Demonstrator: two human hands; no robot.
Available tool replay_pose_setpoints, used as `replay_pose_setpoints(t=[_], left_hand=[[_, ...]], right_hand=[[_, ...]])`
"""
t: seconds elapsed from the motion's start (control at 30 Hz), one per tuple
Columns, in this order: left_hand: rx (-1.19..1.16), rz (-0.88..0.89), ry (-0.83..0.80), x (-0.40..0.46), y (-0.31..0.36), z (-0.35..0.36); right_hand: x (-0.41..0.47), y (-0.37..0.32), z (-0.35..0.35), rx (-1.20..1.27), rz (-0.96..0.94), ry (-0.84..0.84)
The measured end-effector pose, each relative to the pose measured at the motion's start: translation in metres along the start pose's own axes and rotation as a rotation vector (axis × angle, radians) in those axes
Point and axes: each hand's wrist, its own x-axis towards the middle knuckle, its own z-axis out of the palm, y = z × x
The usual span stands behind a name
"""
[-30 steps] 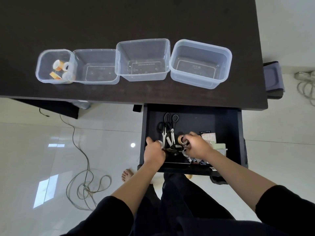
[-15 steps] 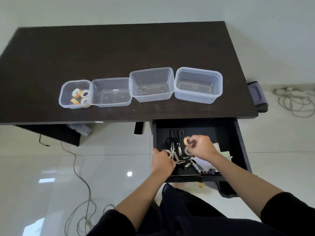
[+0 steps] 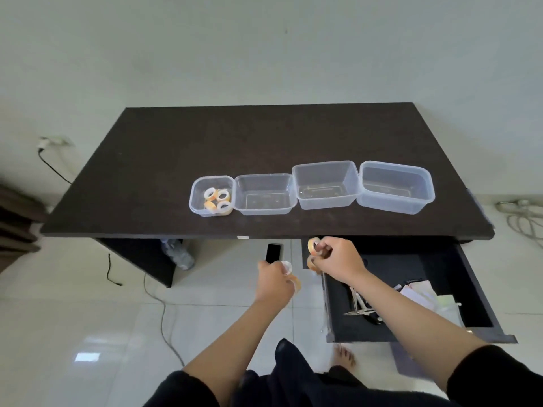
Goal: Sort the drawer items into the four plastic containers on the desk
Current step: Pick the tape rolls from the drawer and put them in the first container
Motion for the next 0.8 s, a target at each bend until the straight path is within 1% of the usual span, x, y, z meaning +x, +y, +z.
replay_pose_setpoints(t=[0.17, 0.27, 0.47, 0.57, 0.63, 0.73, 0.8], left_hand=[[-0.021, 0.011, 0.096, 0.010, -0.033, -0.066], [-0.014, 0.041, 0.178, 0.021, -0.046, -0.105], [0.042, 0.039, 0.250, 0.066, -0.054, -0.165], [0.023, -0.010, 0.286, 0.103, -0.057, -0.186], [0.044, -0.041, 0.276, 0.125, -0.059, -0.194], [0.152, -0.072, 0.224, 0.153, -0.061, -0.198], [0.223, -0.096, 0.185, 0.169, -0.062, -0.199]], right_hand=[[0.014, -0.064, 0.038, 0.095, -0.125, 0.026], [0.026, -0.097, 0.053, 0.122, -0.162, 0.035], [0.068, -0.153, 0.072, 0.089, -0.272, -0.008], [0.104, -0.174, 0.080, 0.067, -0.313, -0.007], [0.127, -0.185, 0.084, 0.037, -0.316, -0.023], [0.156, -0.194, 0.094, -0.007, -0.309, -0.047], [0.170, -0.198, 0.100, -0.038, -0.312, -0.094]])
